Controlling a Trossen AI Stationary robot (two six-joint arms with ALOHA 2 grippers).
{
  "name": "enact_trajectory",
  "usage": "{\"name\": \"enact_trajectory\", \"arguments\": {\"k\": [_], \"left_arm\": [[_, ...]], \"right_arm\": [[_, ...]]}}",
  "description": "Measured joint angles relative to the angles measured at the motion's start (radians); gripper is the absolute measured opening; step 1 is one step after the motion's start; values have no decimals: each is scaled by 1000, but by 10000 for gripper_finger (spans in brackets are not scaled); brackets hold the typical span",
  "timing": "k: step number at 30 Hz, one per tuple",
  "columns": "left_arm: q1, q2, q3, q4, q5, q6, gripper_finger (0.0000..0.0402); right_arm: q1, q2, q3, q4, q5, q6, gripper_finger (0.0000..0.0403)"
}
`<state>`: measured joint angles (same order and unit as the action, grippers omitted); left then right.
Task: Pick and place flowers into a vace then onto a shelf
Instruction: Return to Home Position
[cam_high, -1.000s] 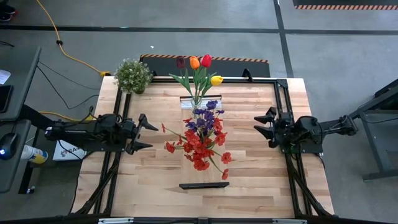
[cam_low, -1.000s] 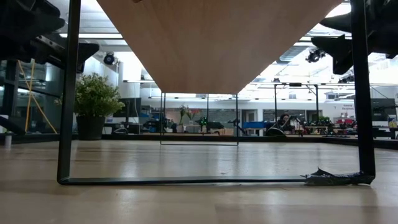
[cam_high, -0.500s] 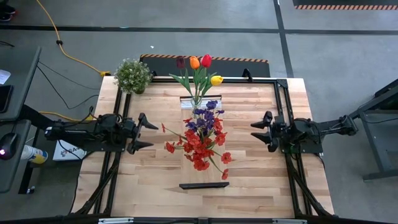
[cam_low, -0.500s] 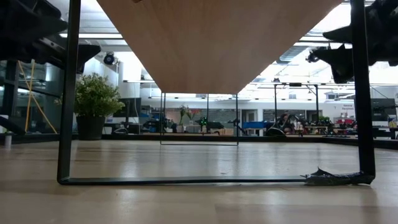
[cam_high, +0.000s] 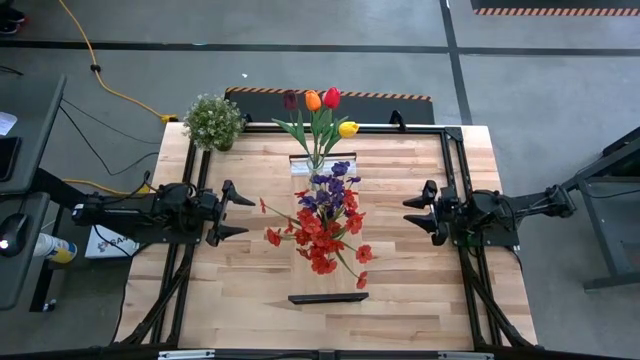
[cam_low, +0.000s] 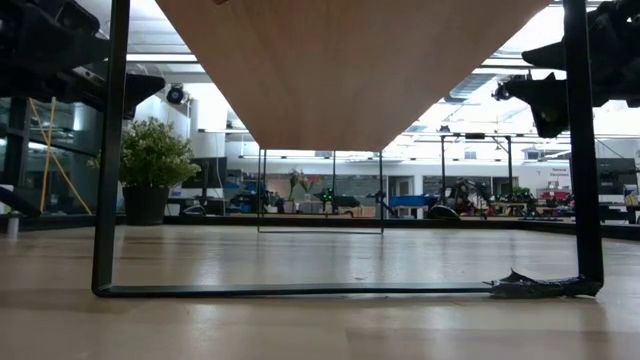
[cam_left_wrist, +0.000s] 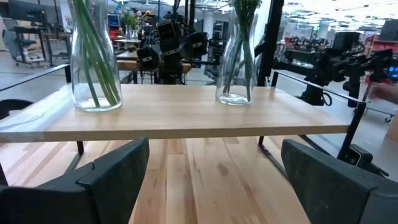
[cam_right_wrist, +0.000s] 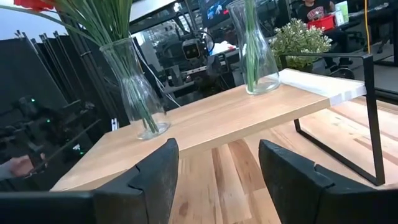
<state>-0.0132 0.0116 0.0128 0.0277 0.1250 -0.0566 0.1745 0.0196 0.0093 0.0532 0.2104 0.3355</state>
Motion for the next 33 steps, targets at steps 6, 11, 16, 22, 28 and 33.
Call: {"name": "enact_trajectory", "arguments": {"k": [6, 11, 16, 22, 28, 33], "left_arm": [[0, 0, 0, 0, 0, 0, 397], [0, 0, -1, 0, 0, 0, 397], [0, 0, -1, 0, 0, 0, 397], [0, 0, -1, 0, 0, 0, 397], [0, 0, -1, 0, 0, 0, 397], [0, 0, -1, 0, 0, -1, 397]], "right_arm": [[0, 0, 0, -1, 1, 0, 216], [0, 0, 0, -2, 2, 0, 216], [0, 0, 0, -3, 3, 2, 212], [0, 0, 0, -3, 3, 2, 216], [0, 0, 0, -3, 3, 3, 214], [0, 0, 0, -3, 3, 3, 212]]}}
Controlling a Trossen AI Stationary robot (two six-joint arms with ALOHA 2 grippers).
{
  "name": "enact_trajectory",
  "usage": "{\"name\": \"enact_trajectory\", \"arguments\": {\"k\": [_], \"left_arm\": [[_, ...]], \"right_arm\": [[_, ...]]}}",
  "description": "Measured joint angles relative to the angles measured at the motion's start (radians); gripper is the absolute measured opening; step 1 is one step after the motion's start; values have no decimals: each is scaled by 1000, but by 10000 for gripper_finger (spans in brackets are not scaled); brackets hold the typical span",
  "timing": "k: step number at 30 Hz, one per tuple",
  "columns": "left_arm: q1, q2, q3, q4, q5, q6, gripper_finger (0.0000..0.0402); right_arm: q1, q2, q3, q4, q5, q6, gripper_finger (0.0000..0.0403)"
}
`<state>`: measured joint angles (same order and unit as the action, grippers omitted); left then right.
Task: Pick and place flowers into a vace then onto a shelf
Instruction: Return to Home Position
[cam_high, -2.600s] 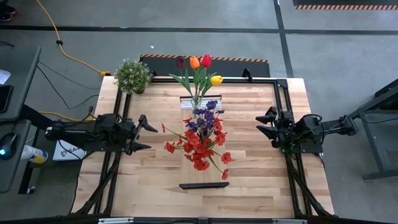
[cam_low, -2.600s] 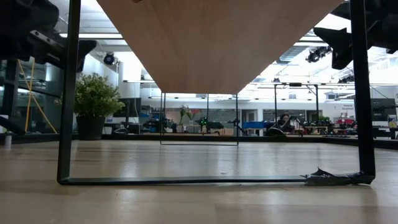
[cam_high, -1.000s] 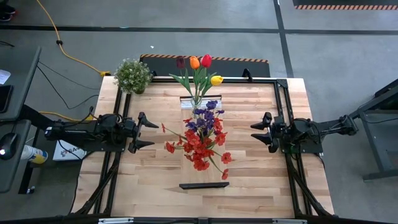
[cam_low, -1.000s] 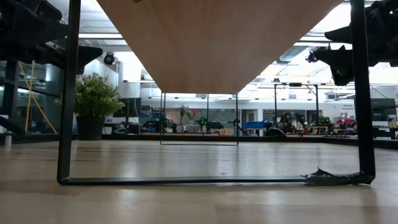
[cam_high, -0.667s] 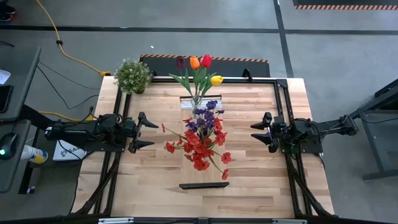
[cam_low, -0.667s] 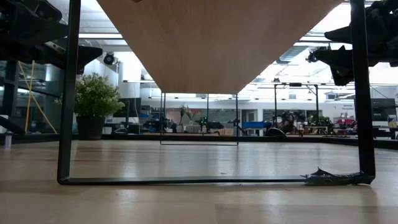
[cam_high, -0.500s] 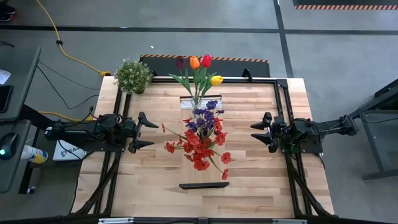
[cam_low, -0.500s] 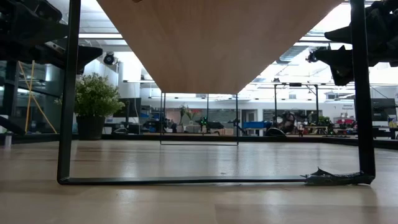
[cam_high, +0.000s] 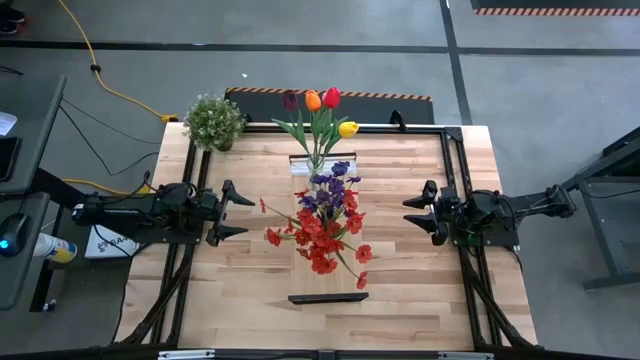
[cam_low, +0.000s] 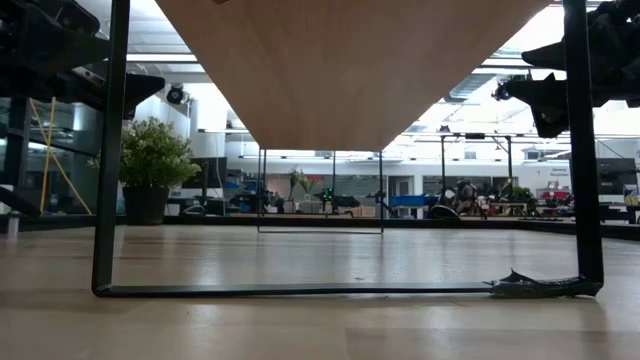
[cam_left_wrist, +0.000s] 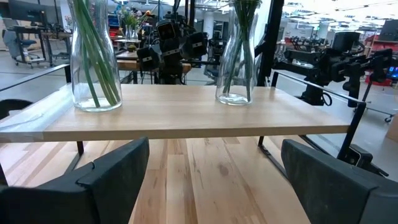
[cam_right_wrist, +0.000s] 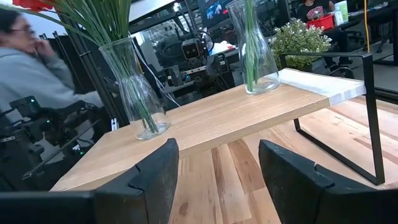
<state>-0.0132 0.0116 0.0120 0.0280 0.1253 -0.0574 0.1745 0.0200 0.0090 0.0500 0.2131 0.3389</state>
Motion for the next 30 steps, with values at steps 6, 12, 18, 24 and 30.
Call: {"name": "enact_trajectory", "arguments": {"k": [6, 12, 18, 24, 30], "left_arm": [[0, 0, 0, 0, 0, 0, 397], [0, 0, 0, 0, 0, 0, 397], [0, 0, 0, 0, 0, 0, 397], [0, 0, 0, 0, 0, 0, 397], [0, 0, 0, 0, 0, 0, 397]], "right_arm": [[0, 0, 0, 0, 0, 0, 217], [0, 0, 0, 0, 0, 0, 213], [0, 0, 0, 0, 0, 0, 213], [0, 0, 0, 0, 0, 1, 217], [0, 0, 0, 0, 0, 0, 212]]}}
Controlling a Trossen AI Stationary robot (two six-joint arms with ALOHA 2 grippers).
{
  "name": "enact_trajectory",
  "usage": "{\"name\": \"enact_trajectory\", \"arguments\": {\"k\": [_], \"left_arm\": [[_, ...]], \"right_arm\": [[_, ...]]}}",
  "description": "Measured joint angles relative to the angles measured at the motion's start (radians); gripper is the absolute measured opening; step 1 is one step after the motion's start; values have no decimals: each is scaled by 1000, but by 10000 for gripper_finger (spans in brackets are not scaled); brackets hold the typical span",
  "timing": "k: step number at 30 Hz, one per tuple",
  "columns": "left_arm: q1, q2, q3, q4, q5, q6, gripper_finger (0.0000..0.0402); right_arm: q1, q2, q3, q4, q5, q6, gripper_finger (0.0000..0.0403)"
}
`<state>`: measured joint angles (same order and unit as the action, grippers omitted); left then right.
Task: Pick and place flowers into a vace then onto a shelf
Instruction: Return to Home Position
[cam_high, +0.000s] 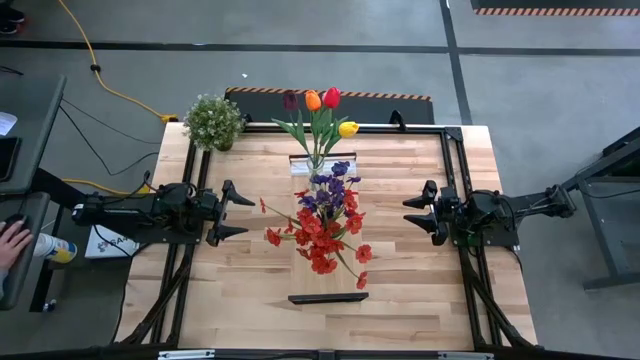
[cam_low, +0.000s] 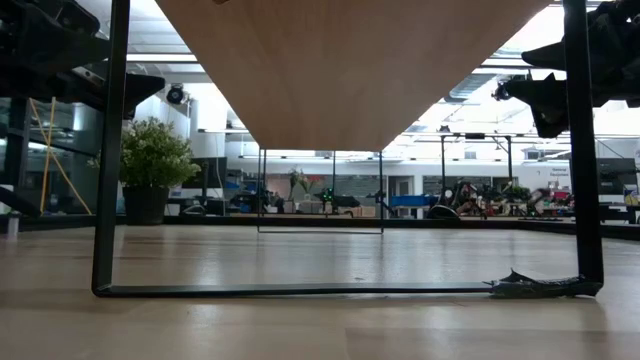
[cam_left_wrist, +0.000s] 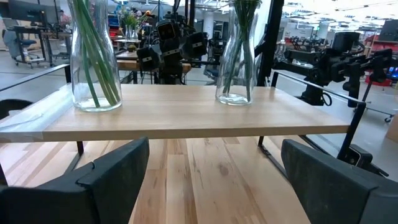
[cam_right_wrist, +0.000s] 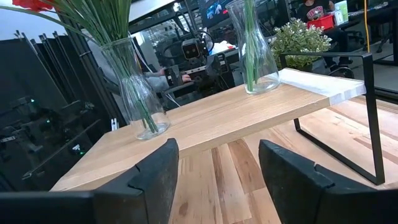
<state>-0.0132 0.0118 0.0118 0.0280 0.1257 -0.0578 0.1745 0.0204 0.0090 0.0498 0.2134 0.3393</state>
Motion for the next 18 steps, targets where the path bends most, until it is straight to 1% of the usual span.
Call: {"name": "enact_trajectory", "arguments": {"k": [8, 18], "left_arm": [[0, 0, 0, 0, 0, 0, 397], [0, 0, 0, 0, 0, 0, 397]], "right_arm": [[0, 0, 0, 0, 0, 0, 217], [0, 0, 0, 0, 0, 0, 212]]}}
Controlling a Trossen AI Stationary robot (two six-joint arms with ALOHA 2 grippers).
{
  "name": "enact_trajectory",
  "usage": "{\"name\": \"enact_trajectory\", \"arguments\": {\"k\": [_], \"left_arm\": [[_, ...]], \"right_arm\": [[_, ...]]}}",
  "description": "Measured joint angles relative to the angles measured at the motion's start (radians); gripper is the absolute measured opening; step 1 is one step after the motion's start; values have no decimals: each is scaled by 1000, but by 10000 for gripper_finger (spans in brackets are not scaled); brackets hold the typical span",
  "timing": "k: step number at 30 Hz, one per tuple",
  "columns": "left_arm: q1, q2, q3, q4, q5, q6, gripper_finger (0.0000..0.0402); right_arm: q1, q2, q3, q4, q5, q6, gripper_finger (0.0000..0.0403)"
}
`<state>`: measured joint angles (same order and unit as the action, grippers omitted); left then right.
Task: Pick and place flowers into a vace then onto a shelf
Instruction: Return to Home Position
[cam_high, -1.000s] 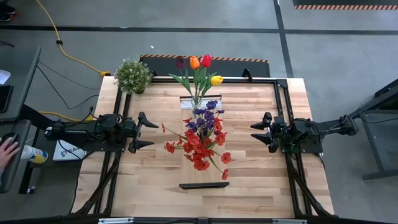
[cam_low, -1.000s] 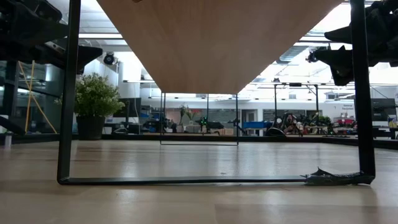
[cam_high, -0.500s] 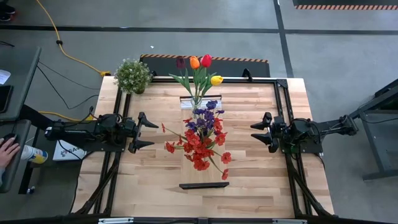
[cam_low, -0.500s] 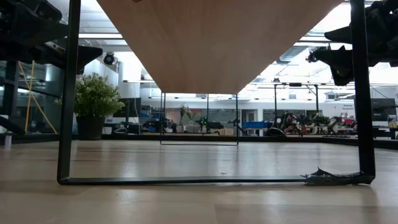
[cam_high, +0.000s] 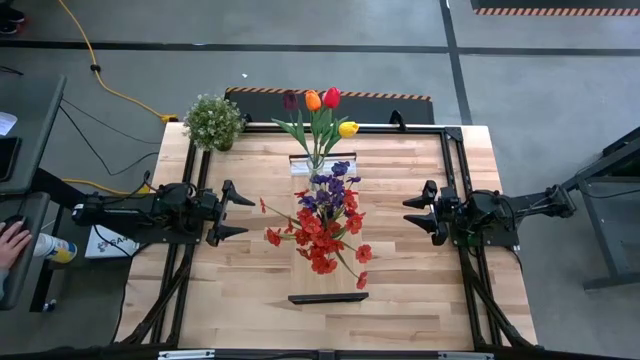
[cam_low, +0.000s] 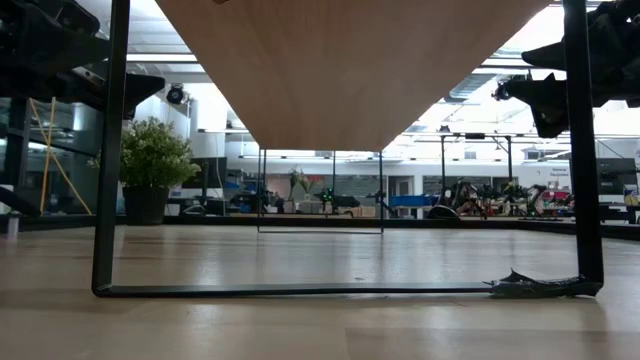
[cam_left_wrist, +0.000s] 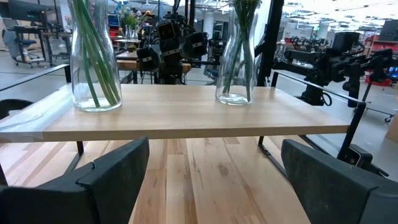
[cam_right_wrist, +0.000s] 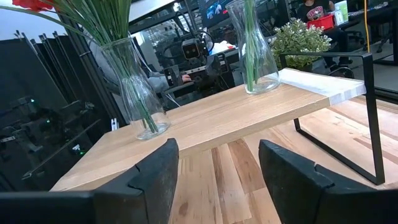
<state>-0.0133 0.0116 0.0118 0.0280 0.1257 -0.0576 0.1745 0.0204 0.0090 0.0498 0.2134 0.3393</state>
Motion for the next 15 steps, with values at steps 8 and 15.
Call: {"name": "enact_trajectory", "arguments": {"k": [8, 15], "left_arm": [[0, 0, 0, 0, 0, 0, 397], [0, 0, 0, 0, 0, 0, 397]], "right_arm": [[0, 0, 0, 0, 0, 0, 216], [0, 0, 0, 0, 0, 0, 212]]}}
